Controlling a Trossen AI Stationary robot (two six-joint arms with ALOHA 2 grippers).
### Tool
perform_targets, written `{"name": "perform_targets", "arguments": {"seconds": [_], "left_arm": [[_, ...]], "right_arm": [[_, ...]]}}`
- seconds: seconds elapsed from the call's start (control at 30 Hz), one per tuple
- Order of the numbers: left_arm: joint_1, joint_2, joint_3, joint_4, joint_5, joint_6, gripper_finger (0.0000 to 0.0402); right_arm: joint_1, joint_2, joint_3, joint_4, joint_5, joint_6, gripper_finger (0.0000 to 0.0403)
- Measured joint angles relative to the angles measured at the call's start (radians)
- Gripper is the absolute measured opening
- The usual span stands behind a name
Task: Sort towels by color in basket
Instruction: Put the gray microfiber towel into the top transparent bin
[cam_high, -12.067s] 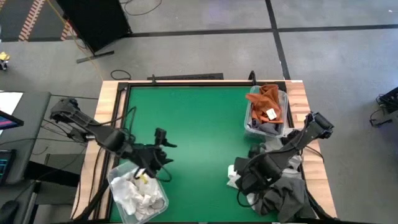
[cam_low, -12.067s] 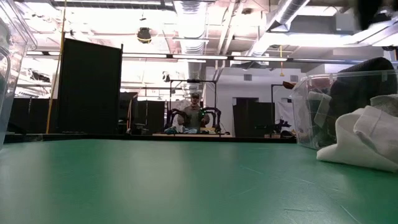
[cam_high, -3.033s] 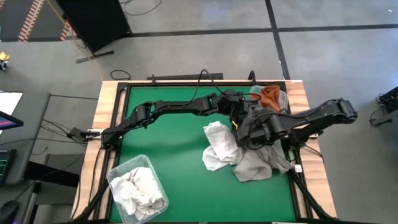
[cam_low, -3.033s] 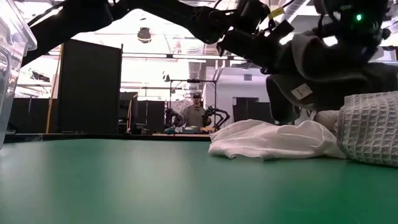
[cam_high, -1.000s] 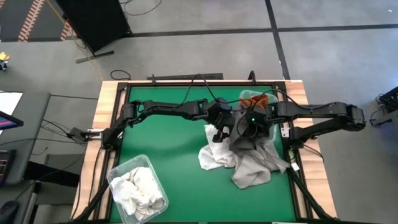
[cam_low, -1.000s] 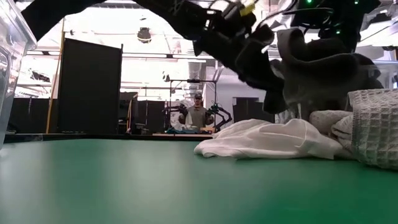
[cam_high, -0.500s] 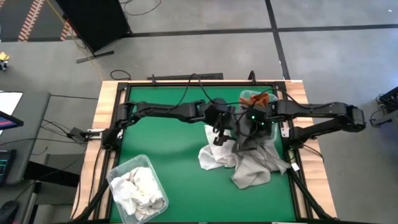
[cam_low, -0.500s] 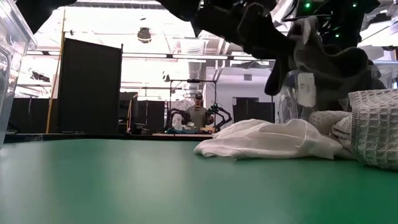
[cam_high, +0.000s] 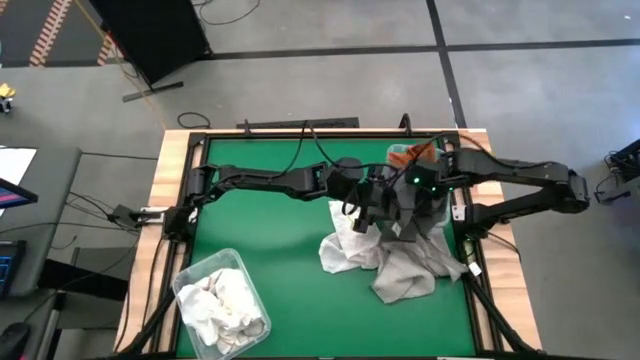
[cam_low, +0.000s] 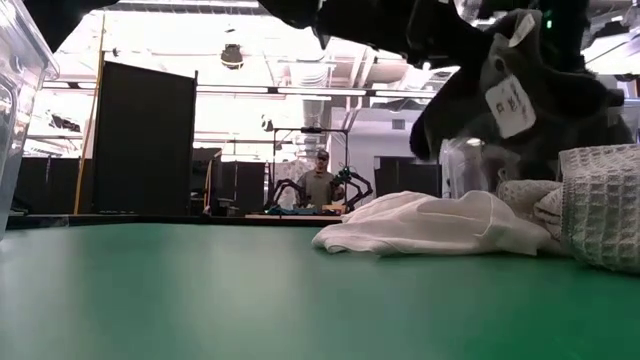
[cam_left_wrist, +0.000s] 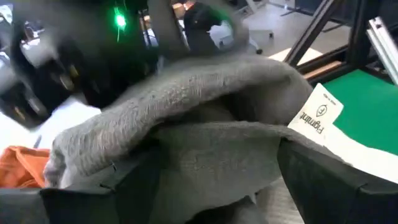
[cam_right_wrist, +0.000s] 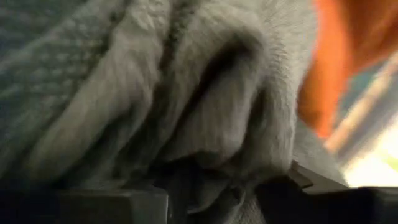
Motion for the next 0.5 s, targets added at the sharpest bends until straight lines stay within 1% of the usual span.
{"name": "perform_targets", "arguments": {"seconds": [0.1, 0.23, 0.43, 0.5], "left_arm": [[0.000, 0.000, 0.000, 0.001, -0.033, 0.015, 0.0307], [0.004, 0.000, 0.000, 0.000, -0.069, 0.020, 0.0307], [0.028, 0.006, 0.001, 0.000, -0.083, 0.024, 0.0307], [0.040, 0.025, 0.003, 0.031, -0.084, 0.011, 0.0307]], "right_arm": [[0.013, 0.000, 0.096, -0.080, 0.045, 0.031, 0.0176], [0.030, 0.000, 0.189, -0.144, 0.050, 0.073, 0.0176], [0.105, 0.000, 0.285, -0.170, 0.049, 0.118, 0.0176], [0.141, 0.000, 0.311, -0.168, 0.049, 0.132, 0.0176]]}}
